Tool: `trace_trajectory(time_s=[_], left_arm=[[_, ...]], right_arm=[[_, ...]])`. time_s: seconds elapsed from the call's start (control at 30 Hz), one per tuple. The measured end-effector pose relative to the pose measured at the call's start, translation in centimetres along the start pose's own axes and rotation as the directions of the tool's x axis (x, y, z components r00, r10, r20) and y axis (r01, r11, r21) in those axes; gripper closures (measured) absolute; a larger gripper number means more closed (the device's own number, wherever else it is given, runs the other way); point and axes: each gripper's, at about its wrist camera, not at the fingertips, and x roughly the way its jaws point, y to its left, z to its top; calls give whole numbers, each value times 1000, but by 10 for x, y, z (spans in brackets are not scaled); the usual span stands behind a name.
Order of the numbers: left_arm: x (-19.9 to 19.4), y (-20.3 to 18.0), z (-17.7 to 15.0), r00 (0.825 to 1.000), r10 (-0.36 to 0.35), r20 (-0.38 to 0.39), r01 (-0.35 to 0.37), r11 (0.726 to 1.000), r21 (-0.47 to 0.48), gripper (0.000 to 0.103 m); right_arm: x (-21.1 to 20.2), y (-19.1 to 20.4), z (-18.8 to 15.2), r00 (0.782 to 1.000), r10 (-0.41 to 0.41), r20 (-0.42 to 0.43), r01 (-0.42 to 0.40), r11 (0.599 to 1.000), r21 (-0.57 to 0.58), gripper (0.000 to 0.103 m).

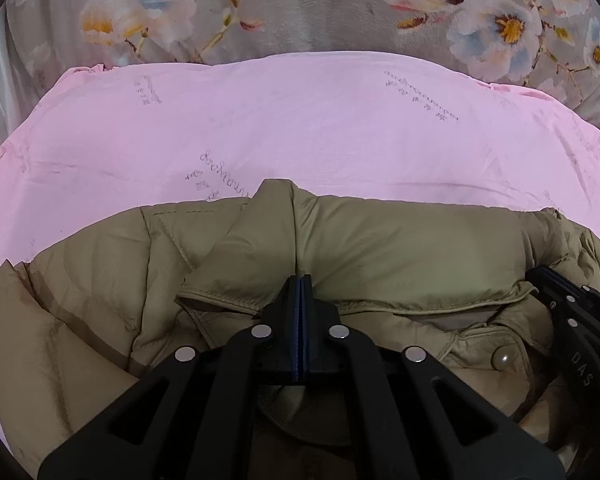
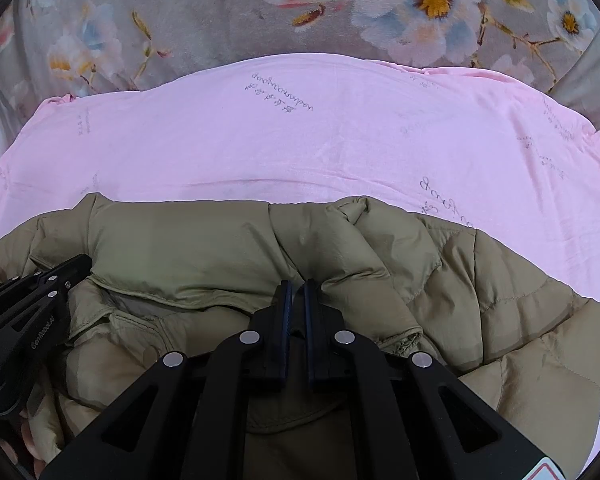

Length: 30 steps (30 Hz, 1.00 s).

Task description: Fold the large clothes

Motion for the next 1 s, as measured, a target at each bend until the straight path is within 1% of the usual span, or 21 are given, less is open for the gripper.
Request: trace_trajectory(time_s=[0.33,1.0], left_arm=[[0,-4,0,1000,22,3,-22,1000,17,103],[0,-7,-1,999,35,2,-35,999,29,103]], right_arm=[[0,0,0,1000,-1,0,1,1000,1,100],[0,-1,-1,1000,0,0,0,1000,3,100]])
